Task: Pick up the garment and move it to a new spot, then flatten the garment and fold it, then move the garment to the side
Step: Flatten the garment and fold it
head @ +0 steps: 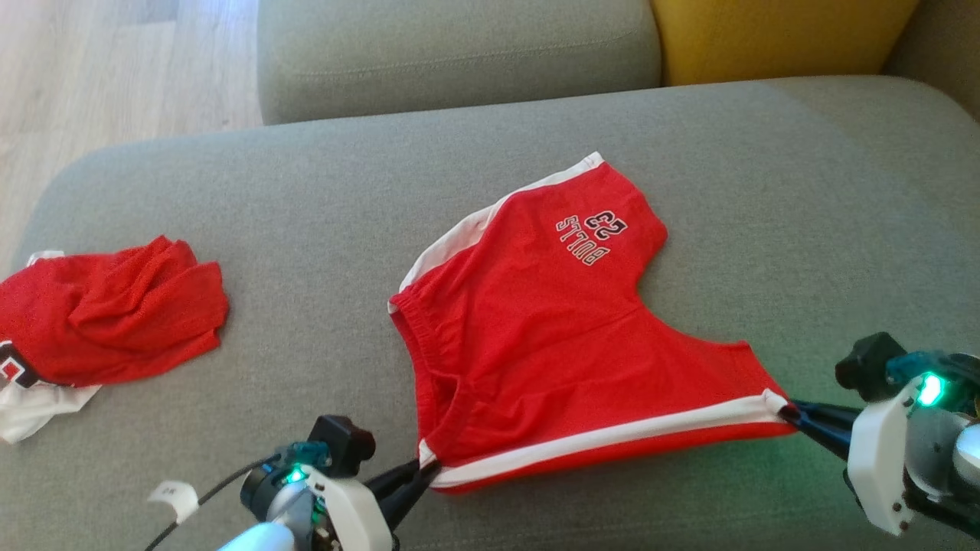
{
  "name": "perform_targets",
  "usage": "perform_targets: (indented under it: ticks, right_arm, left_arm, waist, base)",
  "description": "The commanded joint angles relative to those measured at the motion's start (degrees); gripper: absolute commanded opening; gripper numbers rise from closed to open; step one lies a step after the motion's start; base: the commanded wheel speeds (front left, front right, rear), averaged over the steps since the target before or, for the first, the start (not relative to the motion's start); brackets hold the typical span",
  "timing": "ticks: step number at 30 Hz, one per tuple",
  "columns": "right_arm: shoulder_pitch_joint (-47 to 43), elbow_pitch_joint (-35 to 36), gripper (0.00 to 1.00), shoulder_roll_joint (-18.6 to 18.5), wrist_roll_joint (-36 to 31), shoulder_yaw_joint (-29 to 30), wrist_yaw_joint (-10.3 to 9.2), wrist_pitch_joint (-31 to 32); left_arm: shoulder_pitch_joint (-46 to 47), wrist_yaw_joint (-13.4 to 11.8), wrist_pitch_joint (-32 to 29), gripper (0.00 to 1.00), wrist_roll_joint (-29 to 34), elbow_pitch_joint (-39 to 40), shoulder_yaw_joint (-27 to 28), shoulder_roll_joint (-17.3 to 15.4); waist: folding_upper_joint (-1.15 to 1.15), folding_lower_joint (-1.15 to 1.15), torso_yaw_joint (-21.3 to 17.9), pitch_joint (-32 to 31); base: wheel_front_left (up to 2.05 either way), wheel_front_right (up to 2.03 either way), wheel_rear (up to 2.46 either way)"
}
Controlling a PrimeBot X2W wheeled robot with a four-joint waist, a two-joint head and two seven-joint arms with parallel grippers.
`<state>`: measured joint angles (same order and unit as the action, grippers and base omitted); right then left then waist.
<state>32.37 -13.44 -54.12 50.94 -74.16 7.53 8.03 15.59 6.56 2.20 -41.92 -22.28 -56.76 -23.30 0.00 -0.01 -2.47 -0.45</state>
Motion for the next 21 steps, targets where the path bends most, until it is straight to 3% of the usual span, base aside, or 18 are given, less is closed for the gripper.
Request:
perform_targets:
  ticks: [1, 11, 15, 21]
  right_arm:
    - [1.4, 0.6, 0.00, -3.0, 0.1, 0.8, -0.04, -0.5]
    - [11.5, -3.8, 0.00, 1.0, 0.9, 4.9, -0.04, -5.2]
    - [16.4, -7.9, 0.00, 3.2, 3.2, 7.4, -0.04, -6.8]
    - [22.8, -13.2, 0.00, 6.2, 4.5, 7.7, -0.04, -7.1]
  left_arm:
    - [3.2, -0.2, -0.3, 0.00, 0.4, 2.2, 2.2, -2.3]
    - [10.9, -2.5, -0.7, 0.00, -0.6, 7.7, 6.6, -0.9]
    - [14.4, -3.4, -1.9, 0.00, -3.2, 7.9, 9.1, 1.3]
    - [21.3, -4.1, -3.2, 0.00, -1.5, 5.1, 9.7, 3.0]
  waist:
    - [0.00, 0.01, 0.2, 0.5]
    - [0.00, 0.01, 2.4, 6.4]
    - [0.00, 0.01, 3.8, 10.1]
    - [0.00, 0.01, 5.9, 14.8]
  base:
    - [0.00, 0.00, 0.00]
    - [0.00, 0.00, 0.00]
    - [0.00, 0.00, 0.00]
    - [0.00, 0.00, 0.00]
